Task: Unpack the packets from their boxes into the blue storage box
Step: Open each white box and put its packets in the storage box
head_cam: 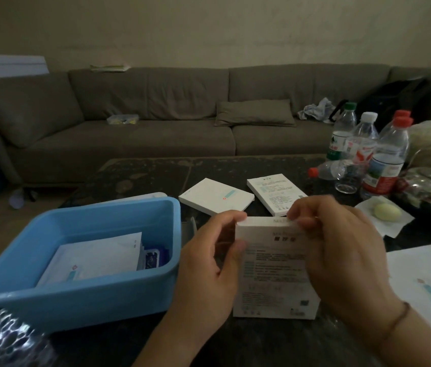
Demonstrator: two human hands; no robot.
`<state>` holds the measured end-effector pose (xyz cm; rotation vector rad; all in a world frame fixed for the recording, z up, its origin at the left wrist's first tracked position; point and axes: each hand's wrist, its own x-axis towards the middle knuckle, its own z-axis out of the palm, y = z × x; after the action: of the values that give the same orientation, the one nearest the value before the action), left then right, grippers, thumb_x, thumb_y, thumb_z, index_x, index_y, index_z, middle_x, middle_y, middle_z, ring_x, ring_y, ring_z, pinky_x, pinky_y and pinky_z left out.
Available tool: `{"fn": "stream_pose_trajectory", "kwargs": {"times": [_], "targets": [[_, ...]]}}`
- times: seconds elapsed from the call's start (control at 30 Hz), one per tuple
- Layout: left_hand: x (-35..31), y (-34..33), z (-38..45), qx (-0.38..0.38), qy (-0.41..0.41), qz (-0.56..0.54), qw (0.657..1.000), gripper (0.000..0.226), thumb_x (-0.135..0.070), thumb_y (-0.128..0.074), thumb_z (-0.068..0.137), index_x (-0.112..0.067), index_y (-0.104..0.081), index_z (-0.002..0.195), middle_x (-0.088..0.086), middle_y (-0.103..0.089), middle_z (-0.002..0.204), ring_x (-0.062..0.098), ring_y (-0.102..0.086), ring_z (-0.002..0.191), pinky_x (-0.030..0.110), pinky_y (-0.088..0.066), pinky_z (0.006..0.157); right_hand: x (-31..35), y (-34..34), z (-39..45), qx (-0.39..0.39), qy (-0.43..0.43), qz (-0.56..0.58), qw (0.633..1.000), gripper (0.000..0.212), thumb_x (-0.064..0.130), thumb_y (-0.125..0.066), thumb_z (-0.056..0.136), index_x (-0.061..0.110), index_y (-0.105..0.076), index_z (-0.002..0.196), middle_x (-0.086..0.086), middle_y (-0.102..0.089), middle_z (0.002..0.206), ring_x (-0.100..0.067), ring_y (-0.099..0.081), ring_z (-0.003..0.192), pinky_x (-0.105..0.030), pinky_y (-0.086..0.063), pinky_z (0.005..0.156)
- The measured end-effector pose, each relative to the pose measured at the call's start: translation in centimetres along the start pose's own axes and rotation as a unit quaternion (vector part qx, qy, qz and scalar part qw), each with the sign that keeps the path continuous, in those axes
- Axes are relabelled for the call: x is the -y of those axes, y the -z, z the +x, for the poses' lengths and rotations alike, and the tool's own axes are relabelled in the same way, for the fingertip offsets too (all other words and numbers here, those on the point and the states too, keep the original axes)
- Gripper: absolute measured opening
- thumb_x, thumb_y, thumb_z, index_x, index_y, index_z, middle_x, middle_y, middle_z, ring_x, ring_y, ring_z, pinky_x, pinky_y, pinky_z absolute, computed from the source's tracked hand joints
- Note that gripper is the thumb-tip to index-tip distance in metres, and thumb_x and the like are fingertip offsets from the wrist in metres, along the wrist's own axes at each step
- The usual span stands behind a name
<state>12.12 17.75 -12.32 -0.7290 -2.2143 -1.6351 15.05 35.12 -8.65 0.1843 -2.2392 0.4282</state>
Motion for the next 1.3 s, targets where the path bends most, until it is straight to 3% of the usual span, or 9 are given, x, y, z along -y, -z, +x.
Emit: {"fn": "stream_pose_trajectory", "kwargs": {"times": [0.17, 0.37, 0.53, 0.7, 0.83, 0.9, 1.0, 1.1, 1.3], "targets": [[0.2, 0.2, 0.0, 0.019, -0.009, 0.003, 1.0, 0.032, -0.039, -0.052, 0.089, -0.054, -0.048, 0.116, -0.028, -0.059, 0.118, -0.006, -0.056, 0.115, 0.016, -0.055, 0.085, 1.0, 1.7, 2.1, 0.138, -0.091, 0.015, 0.986, 0.034, 0.049, -0.01, 0.088, 0.034, -0.04, 0.088, 0.019, -0.055, 0.072, -0.001, -0.054, 0.067, -0.019, -0.041, 0.054], [-0.1, 0.3, -0.1, 0.018, -0.029, 0.008, 0.999, 0.035, -0.039, -0.052, 0.088, -0.056, -0.046, 0.118, -0.03, -0.057, 0.118, -0.01, -0.055, 0.115, 0.007, -0.05, 0.083, 0.8, 2.2, 3.8, 0.144, -0.119, 0.066, 0.98, 0.022, 0.037, -0.025, 0.096, 0.033, -0.042, 0.082, 0.011, -0.065, 0.066, -0.006, -0.062, 0.066, -0.033, -0.054, 0.061], [0.0, 0.1, -0.2, 0.006, -0.087, 0.025, 0.996, 0.039, -0.032, -0.052, 0.094, -0.049, -0.037, 0.127, -0.03, -0.054, 0.121, -0.007, -0.055, 0.116, 0.008, -0.05, 0.085, -0.5, 1.9, 6.8, 0.275, -0.183, 0.114, 0.937, 0.022, 0.028, -0.04, 0.101, 0.028, -0.055, 0.085, 0.003, -0.069, 0.067, -0.003, -0.064, 0.062, -0.023, -0.051, 0.065], [0.7, -0.2, -0.1, -0.005, -0.122, 0.088, 0.989, 0.022, -0.029, -0.047, 0.098, -0.033, -0.049, 0.12, -0.027, -0.052, 0.116, -0.006, -0.053, 0.113, 0.007, -0.051, 0.079, -1.8, 1.5, 7.7, 0.357, -0.228, 0.188, 0.886, 0.022, 0.03, -0.044, 0.1, 0.024, -0.061, 0.088, -0.001, -0.071, 0.075, -0.017, -0.069, 0.075, -0.032, -0.055, 0.075], [0.8, -0.2, 0.0, -0.009, -0.094, 0.071, 0.993, 0.024, -0.03, -0.048, 0.096, -0.038, -0.048, 0.118, -0.023, -0.053, 0.116, -0.006, -0.054, 0.113, 0.008, -0.052, 0.077, -2.8, 2.9, 7.0, 0.271, -0.32, 0.297, 0.858, 0.028, 0.032, -0.039, 0.101, 0.015, -0.062, 0.095, -0.006, -0.071, 0.075, -0.022, -0.07, 0.073, -0.036, -0.056, 0.072], [0.9, -0.1, 0.0, -0.007, -0.081, 0.062, 0.995, 0.024, -0.033, -0.048, 0.095, -0.042, -0.047, 0.117, -0.024, -0.054, 0.115, -0.005, -0.055, 0.113, 0.01, -0.053, 0.077, -3.5, 3.9, 6.0, 0.216, -0.276, 0.298, 0.888, 0.026, 0.038, -0.054, 0.089, 0.014, -0.062, 0.097, -0.007, -0.072, 0.077, -0.02, -0.072, 0.074, -0.037, -0.059, 0.071], [0.9, -0.2, 0.1, -0.005, -0.075, 0.058, 0.996, 0.024, -0.034, -0.047, 0.094, -0.045, -0.046, 0.115, -0.025, -0.054, 0.116, -0.007, -0.055, 0.113, 0.008, -0.053, 0.076, -3.7, 5.6, 4.3, 0.269, -0.131, 0.204, 0.932, 0.037, 0.051, -0.063, 0.063, 0.024, -0.064, 0.089, 0.012, -0.072, 0.087, -0.004, -0.07, 0.08, -0.027, -0.059, 0.063], [0.9, -0.3, 0.1, -0.007, -0.08, 0.058, 0.995, 0.024, -0.032, -0.049, 0.095, -0.045, -0.045, 0.115, -0.024, -0.055, 0.115, -0.008, -0.055, 0.112, 0.007, -0.051, 0.076, -3.9, 6.0, 3.7, 0.287, -0.036, 0.124, 0.949, 0.032, 0.058, -0.059, 0.064, 0.032, -0.068, 0.081, 0.026, -0.069, 0.088, 0.007, -0.066, 0.084, -0.019, -0.058, 0.067], [1.0, -0.3, 0.0, -0.005, -0.086, 0.05, 0.995, 0.024, -0.031, -0.05, 0.095, -0.044, -0.045, 0.115, -0.022, -0.056, 0.115, -0.004, -0.056, 0.113, 0.01, -0.053, 0.078, -3.8, 6.9, 4.4, 0.309, 0.036, 0.121, 0.943, 0.023, 0.053, -0.064, 0.074, 0.033, -0.073, 0.083, 0.022, -0.071, 0.079, 0.009, -0.067, 0.076, -0.013, -0.055, 0.062]]}}
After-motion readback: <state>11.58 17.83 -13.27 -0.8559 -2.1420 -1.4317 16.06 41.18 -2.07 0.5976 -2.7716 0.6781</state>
